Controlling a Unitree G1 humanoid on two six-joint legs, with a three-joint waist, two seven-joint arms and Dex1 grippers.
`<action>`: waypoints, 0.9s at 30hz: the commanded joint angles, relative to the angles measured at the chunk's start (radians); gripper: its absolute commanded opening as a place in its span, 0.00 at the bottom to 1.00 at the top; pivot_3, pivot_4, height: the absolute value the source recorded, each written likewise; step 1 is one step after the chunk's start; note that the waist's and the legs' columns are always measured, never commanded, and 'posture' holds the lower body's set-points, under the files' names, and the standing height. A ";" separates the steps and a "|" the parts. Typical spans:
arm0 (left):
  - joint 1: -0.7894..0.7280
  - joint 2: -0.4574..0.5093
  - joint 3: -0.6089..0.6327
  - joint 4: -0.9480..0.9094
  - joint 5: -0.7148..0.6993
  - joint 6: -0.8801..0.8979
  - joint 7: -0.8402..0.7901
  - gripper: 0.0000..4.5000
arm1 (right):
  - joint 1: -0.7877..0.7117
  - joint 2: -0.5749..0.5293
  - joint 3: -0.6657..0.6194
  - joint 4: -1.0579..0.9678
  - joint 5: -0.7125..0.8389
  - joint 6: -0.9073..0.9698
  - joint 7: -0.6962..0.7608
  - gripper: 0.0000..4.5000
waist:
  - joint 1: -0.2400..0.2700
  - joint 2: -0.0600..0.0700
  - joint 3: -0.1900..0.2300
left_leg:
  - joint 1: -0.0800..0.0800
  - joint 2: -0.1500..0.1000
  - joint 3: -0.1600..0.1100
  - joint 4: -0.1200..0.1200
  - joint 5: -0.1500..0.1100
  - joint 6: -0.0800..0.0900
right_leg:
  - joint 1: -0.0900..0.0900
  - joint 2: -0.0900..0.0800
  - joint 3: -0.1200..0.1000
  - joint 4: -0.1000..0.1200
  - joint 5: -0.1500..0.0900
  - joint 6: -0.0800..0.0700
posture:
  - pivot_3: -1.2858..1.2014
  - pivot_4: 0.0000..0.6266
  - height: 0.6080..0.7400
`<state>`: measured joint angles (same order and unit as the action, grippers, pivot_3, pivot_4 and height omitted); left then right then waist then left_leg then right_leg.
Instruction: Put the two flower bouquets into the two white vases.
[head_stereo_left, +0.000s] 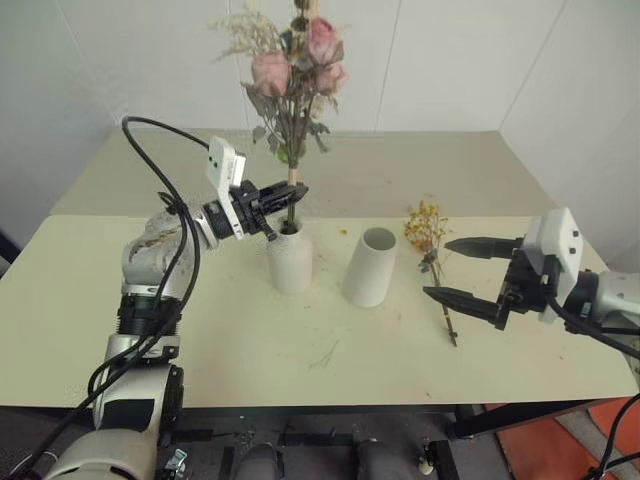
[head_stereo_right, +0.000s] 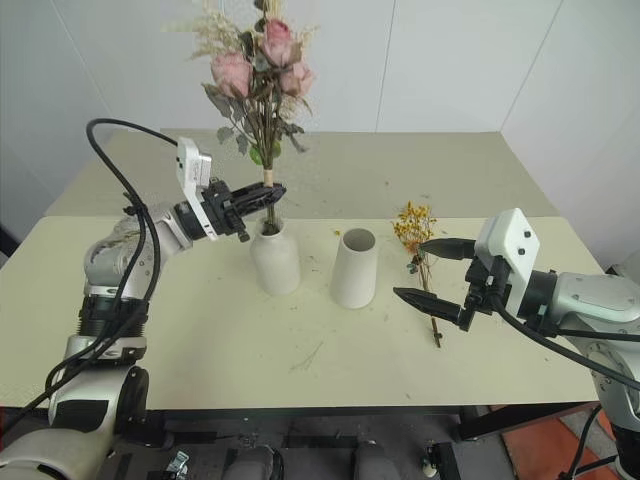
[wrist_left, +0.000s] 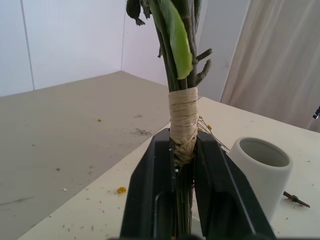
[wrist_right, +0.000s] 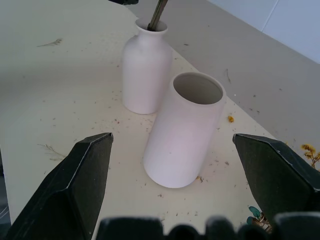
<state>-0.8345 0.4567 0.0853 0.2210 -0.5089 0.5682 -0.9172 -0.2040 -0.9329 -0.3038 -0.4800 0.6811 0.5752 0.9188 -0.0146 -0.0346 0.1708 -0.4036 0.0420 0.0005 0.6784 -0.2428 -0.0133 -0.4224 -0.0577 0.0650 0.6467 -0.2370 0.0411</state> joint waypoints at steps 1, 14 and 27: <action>0.015 0.031 0.018 -0.088 -0.023 0.037 0.007 0.45 | -0.003 -0.004 -0.034 -0.016 0.012 -0.007 -0.001 1.00 | 0.000 0.000 0.000 | 0.000 0.000 0.000 0.000 0.000 0.000 | 0.000 0.000 0.000 0.000 0.000 0.000 | 0.52 0.24 1.00; 0.412 0.358 0.234 -0.562 -0.286 0.310 -0.084 0.99 | 0.020 -0.023 -0.018 0.004 -0.001 0.018 -0.008 1.00 | -0.006 0.000 0.000 | 0.002 0.002 0.001 0.000 0.000 0.000 | 0.001 0.000 0.000 0.000 0.000 0.000 | 0.52 0.24 1.00; 0.516 0.542 0.313 -0.631 -0.415 0.278 -0.263 0.99 | -0.235 -0.041 0.218 0.095 -0.121 0.515 -0.305 1.00 | -0.005 0.000 0.000 | 0.003 0.002 0.002 -0.001 0.000 0.000 | 0.000 0.001 0.001 0.000 -0.001 -0.001 | 0.52 0.24 1.00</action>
<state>-0.3157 0.9840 0.3662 -0.3845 -0.9036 0.8655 -1.1696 -0.4092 -0.9624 -0.0874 -0.3821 0.5711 1.0107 0.6536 -0.0198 -0.0344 0.1707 -0.4010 0.0438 0.0025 0.6771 -0.2428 -0.0133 -0.4226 -0.0570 0.0658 0.6470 -0.2375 0.0399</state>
